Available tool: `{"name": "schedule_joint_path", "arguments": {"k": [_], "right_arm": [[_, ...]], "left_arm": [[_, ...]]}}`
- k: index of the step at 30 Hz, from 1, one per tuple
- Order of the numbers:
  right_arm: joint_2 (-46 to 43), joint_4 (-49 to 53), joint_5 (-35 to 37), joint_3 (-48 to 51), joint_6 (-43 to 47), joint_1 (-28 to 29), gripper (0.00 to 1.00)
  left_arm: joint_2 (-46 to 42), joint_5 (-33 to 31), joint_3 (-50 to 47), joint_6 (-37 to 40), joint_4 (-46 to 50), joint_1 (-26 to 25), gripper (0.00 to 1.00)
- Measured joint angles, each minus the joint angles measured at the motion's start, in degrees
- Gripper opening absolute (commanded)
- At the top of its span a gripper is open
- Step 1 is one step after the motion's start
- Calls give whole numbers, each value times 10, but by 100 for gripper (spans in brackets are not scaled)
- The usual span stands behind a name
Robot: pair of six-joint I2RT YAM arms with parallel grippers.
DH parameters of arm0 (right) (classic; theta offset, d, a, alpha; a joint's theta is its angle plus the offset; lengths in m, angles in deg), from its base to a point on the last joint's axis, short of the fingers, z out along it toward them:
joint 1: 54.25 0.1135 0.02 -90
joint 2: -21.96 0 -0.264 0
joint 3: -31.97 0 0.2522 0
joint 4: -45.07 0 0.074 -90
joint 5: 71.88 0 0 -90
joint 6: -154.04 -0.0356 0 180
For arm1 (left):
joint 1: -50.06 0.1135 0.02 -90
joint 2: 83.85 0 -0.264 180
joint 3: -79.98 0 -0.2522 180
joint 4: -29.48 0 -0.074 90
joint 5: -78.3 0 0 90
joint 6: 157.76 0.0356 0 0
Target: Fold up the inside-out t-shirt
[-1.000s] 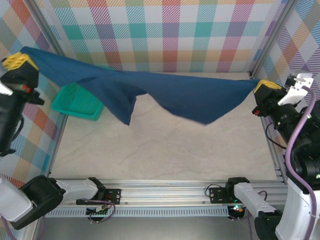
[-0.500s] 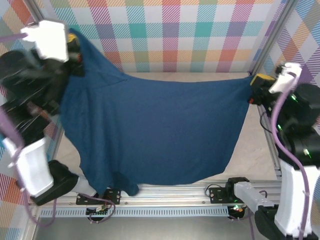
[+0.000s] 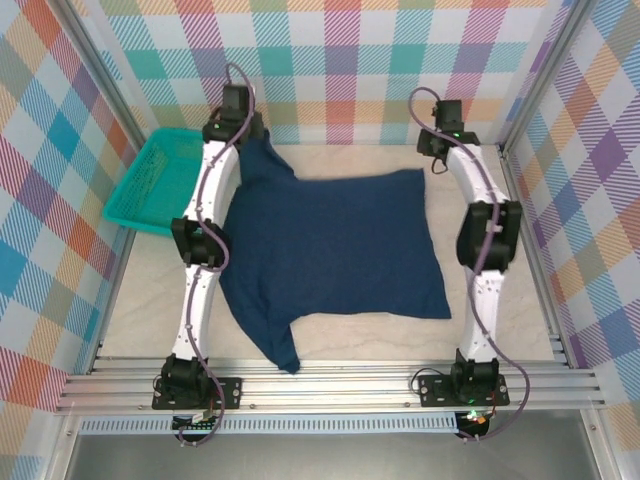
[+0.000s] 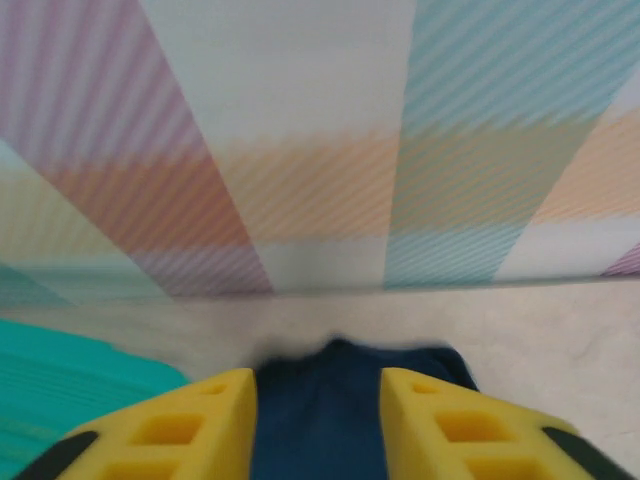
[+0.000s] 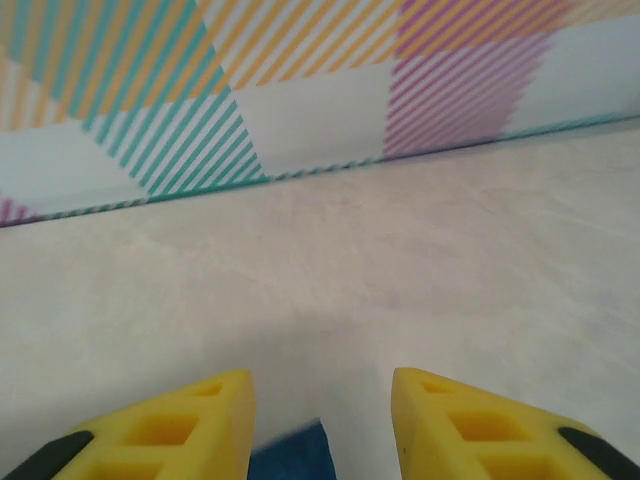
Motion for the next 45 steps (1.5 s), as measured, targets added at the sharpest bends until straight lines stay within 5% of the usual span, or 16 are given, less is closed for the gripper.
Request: {"name": "schedule_joint_path", "arguments": {"k": [5, 10, 14, 18, 24, 35, 45], "right_arm": [[56, 98, -11, -61, 0, 27, 46], [-140, 86, -76, 206, -21, 81, 49], [-266, 78, -140, 359, -54, 106, 50], [-279, 75, -146, 422, -72, 81, 49], [-260, 79, -138, 496, -93, 20, 48], [-235, 94, -112, 518, -112, -35, 43], [-187, 125, -20, 446, -105, -54, 41]], "left_arm": [[-24, 69, -164, -70, -3, 19, 56], [-178, 120, -353, -132, -12, 21, 58], [-409, 143, -610, -191, -90, 12, 59], [-609, 145, -848, -241, -177, -2, 60], [-710, 154, -1083, -276, -203, -13, 62], [-707, 155, -1192, -279, -218, -17, 64], [-592, 145, -1165, -276, -267, -17, 65]]}}
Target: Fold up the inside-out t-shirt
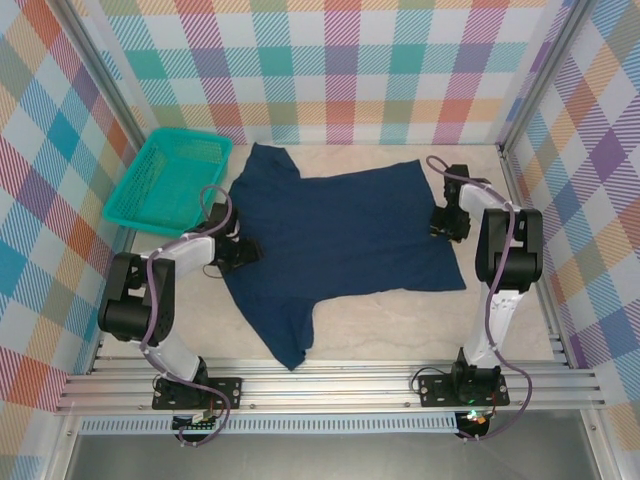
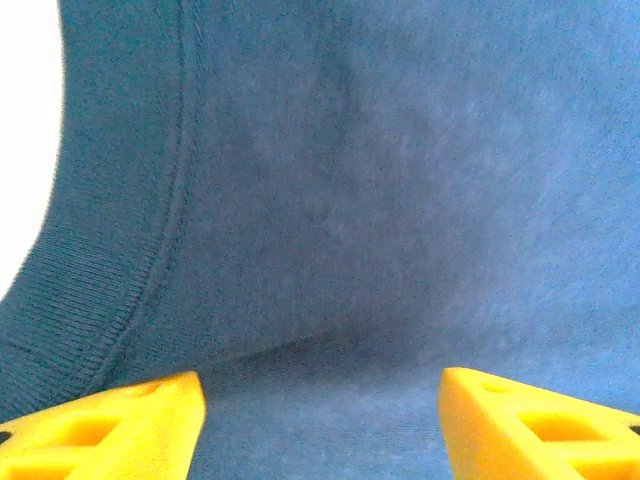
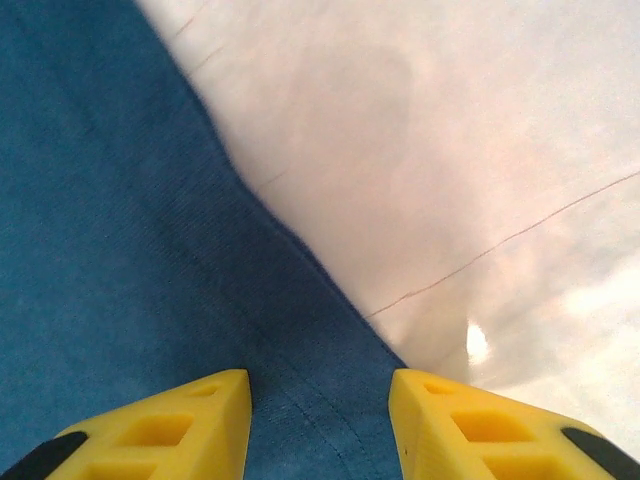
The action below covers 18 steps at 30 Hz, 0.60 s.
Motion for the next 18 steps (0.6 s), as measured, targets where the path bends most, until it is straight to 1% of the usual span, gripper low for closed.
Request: {"name": "schedule_joint_path", "arguments": {"k": [5, 9, 11, 13, 15, 16, 18], "right_arm": [[19, 20, 27, -34, 9, -26, 41], [28, 23, 29, -54, 13, -31, 43], [25, 24, 24, -54, 15, -30, 46], [13, 17, 20, -45, 16, -23, 48], [-24, 6, 9, -15, 17, -7, 49], [-44, 2, 3, 1, 18, 1, 49], [-105, -8, -18, 46, 19, 30, 49]], "left_arm": [[63, 2, 71, 11, -9, 0, 65], [118, -7, 145, 30, 5, 0, 65], [131, -12, 165, 38, 12, 1, 65], [131, -17, 170, 44, 23, 1, 66], [120, -17, 167, 45, 33, 1, 66], [108, -17, 159, 45, 34, -3, 67], [52, -17, 120, 44, 36, -12, 68]]}}
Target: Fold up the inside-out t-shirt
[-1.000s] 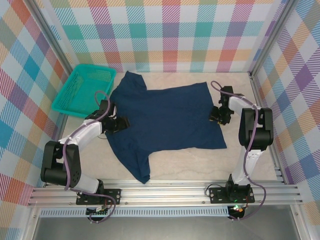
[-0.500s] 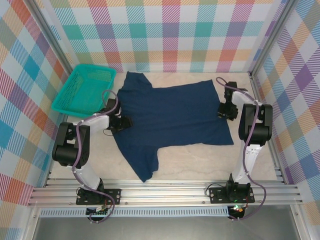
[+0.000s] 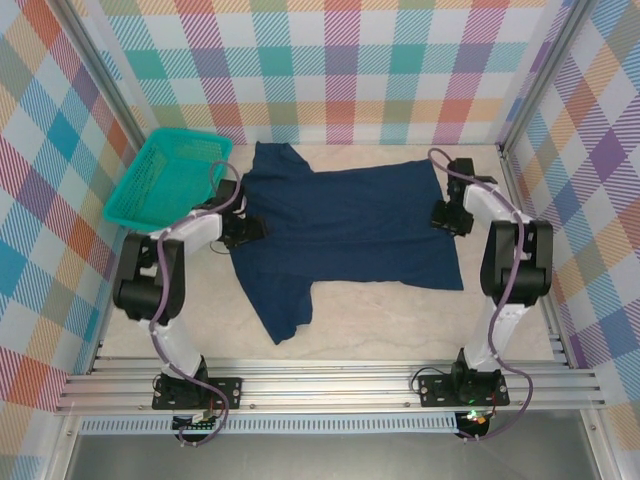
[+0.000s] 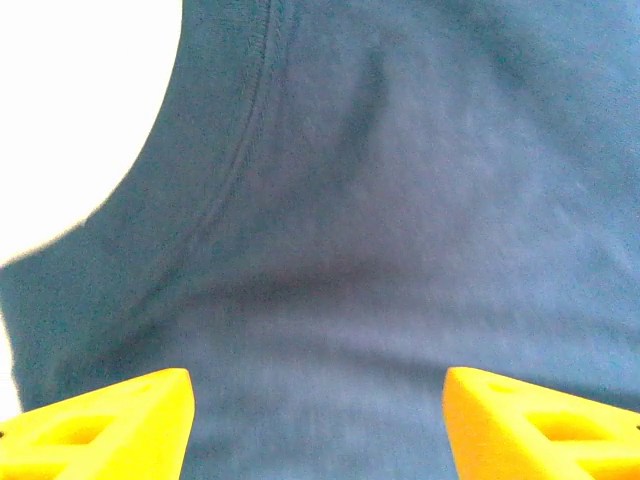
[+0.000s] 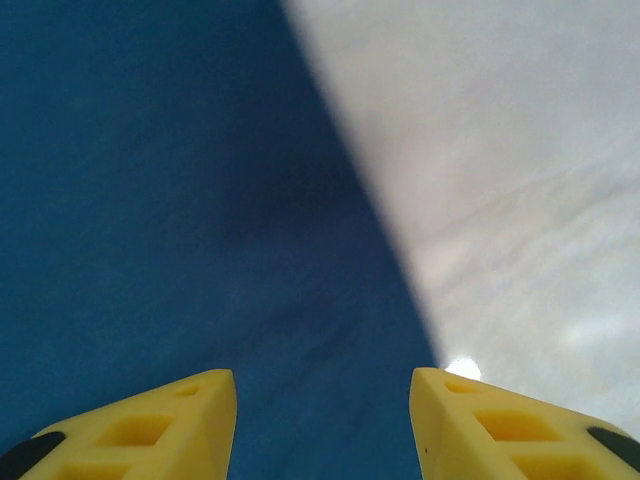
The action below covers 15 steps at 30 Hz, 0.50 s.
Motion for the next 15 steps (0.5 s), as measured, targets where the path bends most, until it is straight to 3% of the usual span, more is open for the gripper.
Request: {"name": "schedule_joint_path", "arguments": {"k": [2, 6, 9, 15], "right_arm": [[-51, -10, -29, 38, -2, 26, 49], [-101, -27, -91, 106, -11, 54, 49], [-92, -25, -97, 135, -16, 45, 49], [-44, -32, -93, 138, -20, 26, 49]], "left_arm": [[-76, 1, -53, -6, 1, -24, 68], [-212, 28, -156, -38, 0, -119, 68], [-240, 64, -221, -70, 0, -160, 67], [-238, 100, -287, -112, 12, -174, 67]]}}
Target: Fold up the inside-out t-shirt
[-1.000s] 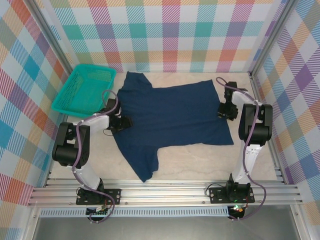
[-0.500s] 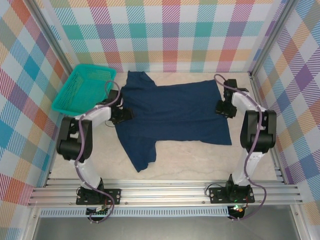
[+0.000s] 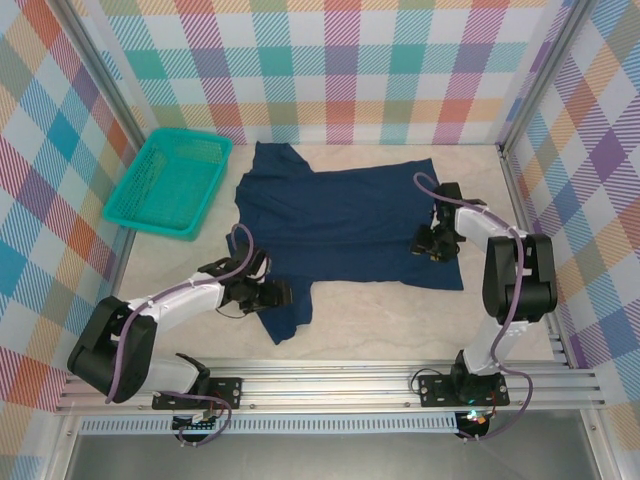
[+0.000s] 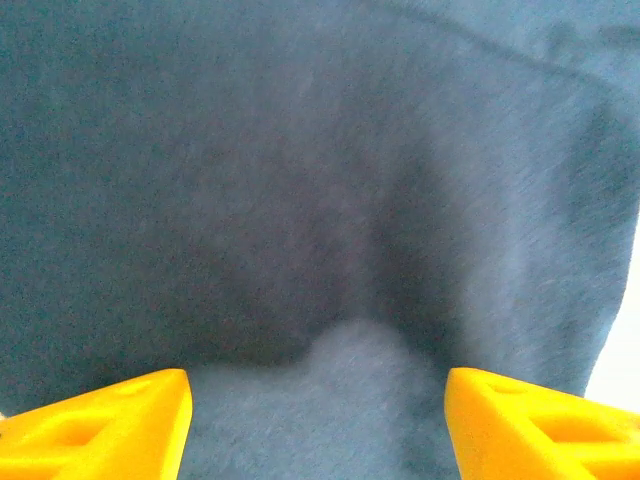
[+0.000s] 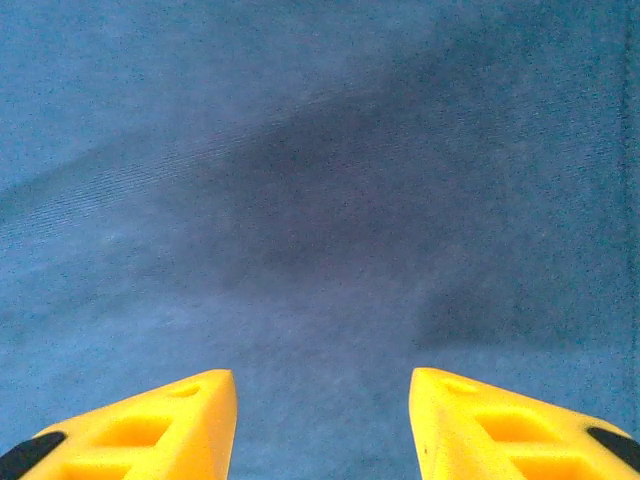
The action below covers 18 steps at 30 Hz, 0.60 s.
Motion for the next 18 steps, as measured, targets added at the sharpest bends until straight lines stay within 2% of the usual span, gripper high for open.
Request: {"name": "schedule_joint_path", "arguments": {"k": [5, 8, 18], "right_arm": [[23, -4, 2, -1, -4, -16, 49], [23, -7, -1, 2, -7, -18, 49], [-14, -37, -3, 50, -11, -18, 49]], "left_arm": [[0, 0, -5, -9, 3, 0, 67], [-30, -16, -24, -13, 17, 0, 68], [-123, -105, -55, -49, 104, 0, 68]]}}
